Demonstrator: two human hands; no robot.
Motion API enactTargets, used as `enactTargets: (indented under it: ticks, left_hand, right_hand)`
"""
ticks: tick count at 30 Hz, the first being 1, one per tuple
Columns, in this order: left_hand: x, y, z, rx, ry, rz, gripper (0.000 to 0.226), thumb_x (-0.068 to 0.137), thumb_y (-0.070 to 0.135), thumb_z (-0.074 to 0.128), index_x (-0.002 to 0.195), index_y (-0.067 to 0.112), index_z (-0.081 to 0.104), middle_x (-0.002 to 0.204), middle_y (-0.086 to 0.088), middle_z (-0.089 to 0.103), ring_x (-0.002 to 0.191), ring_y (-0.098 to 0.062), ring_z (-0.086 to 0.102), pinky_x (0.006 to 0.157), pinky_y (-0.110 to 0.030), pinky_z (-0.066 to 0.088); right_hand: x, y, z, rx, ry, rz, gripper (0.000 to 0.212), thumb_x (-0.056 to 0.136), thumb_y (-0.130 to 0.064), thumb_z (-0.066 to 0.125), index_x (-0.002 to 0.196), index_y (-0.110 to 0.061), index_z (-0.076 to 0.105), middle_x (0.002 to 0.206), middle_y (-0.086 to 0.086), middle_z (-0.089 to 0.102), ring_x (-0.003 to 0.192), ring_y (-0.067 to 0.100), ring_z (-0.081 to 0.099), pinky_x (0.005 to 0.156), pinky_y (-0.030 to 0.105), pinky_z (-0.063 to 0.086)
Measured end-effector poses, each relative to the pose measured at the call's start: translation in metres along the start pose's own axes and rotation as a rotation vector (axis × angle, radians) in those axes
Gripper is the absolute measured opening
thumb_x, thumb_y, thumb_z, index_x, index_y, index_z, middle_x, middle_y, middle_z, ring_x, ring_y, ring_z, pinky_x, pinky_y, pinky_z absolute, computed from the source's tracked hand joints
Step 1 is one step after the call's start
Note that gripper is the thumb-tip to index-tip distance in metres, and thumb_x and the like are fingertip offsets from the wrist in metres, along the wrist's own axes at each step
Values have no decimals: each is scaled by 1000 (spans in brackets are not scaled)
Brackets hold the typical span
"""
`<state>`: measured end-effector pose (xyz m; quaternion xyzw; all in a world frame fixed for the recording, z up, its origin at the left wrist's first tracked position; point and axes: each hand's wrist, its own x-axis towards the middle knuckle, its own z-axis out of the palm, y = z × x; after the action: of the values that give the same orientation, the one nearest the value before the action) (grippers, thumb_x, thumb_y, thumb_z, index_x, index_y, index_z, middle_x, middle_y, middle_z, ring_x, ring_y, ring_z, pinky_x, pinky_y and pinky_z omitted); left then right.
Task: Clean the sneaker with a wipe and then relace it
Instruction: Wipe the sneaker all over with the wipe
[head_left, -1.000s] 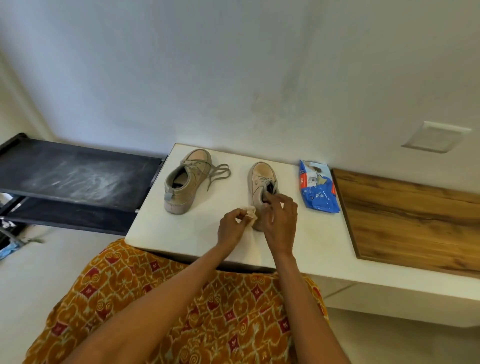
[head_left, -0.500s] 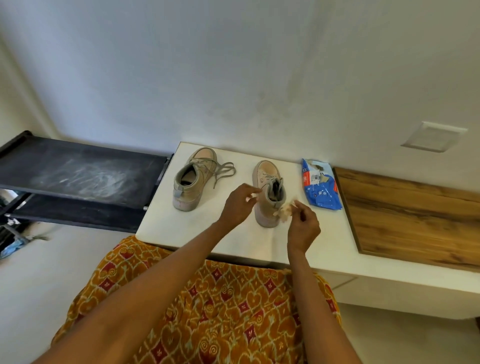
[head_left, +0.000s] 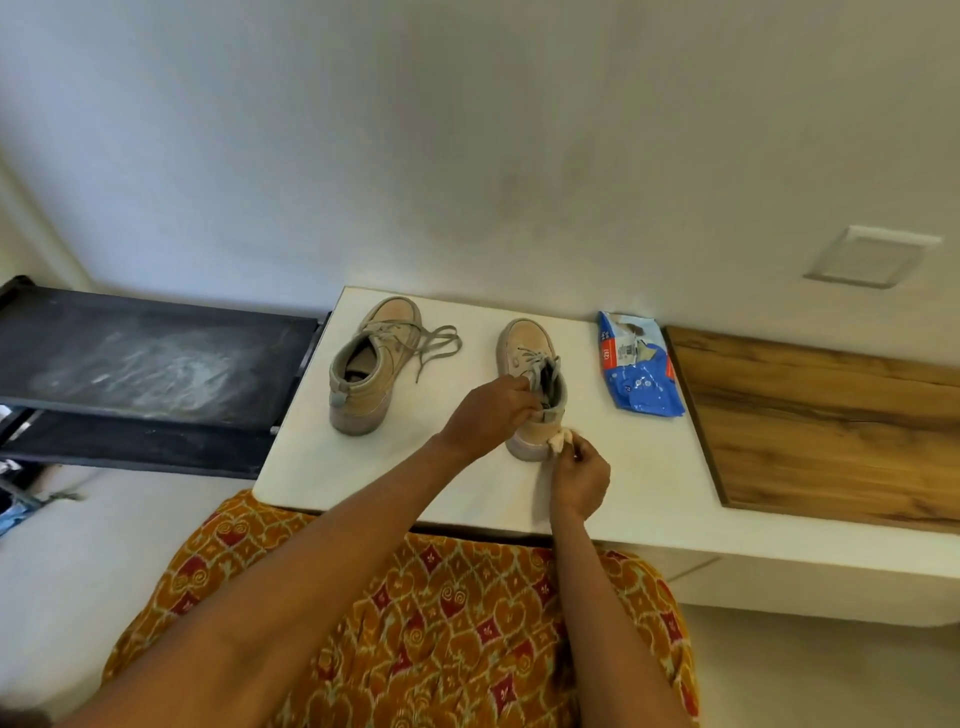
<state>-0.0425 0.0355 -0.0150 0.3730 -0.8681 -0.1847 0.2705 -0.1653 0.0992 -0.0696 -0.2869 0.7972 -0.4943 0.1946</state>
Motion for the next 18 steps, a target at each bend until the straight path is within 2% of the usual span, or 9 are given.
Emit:
enactTargets:
  ticks: [2,4,6,10,13,15,18]
  left_hand:
    - [-1,0,2,2,16,5,21,93,15,54,100,6,71,97,-10,66,89,-24,61,75,-38,53]
    - [-2,0,4,8,42,4,20,92,14,55,99,5,72,97,-11,67,89,-26,62,76,-37,54]
    - [-2,1,4,15,59,4,20,91,13,56,98,5,72,97,-11,68,88,-26,63,75,-37,54]
    - [-2,2,3,22,57,11,19,90,11,57,99,5,72,98,-11,69,89,-27,63,76,-35,53]
    - [0,1,2,42,50,13,20,91,12,56,99,5,72,97,-11,69,89,-26,63,76,-34,51]
    - [0,0,1,63,32,29,18,90,12,57,97,5,73,93,-11,69,86,-27,63,73,-35,53]
    - [2,-1,-2,85,-6,44,19,90,14,57,95,4,72,92,-12,67,84,-28,63,72,-38,55]
  right_hand:
    - [5,-1,0,3,-2,34,25,91,-18,58,113,-11,68,110,10,69,101,25,61,74,23,42]
    - [6,-12,1,12,34,-21,26,92,-21,57,114,-11,67,104,10,67,95,20,58,72,24,40]
    - [1,-21,2,-1,76,-82,26,92,-22,57,115,-14,66,98,7,57,88,17,50,73,26,39]
    - [6,-13,-1,-179,2,-20,28,92,-16,54,118,-18,64,112,15,57,98,28,55,84,35,44]
    - [13,-16,-1,-123,-11,-25,28,93,-18,54,118,-17,65,112,14,61,100,24,53,79,29,42]
    - [6,-22,1,-40,11,-58,28,93,-22,55,118,-14,65,106,13,60,94,18,50,75,24,38]
    - [-2,-18,0,-35,40,-48,26,92,-25,57,116,-17,66,101,11,59,87,16,50,75,27,42]
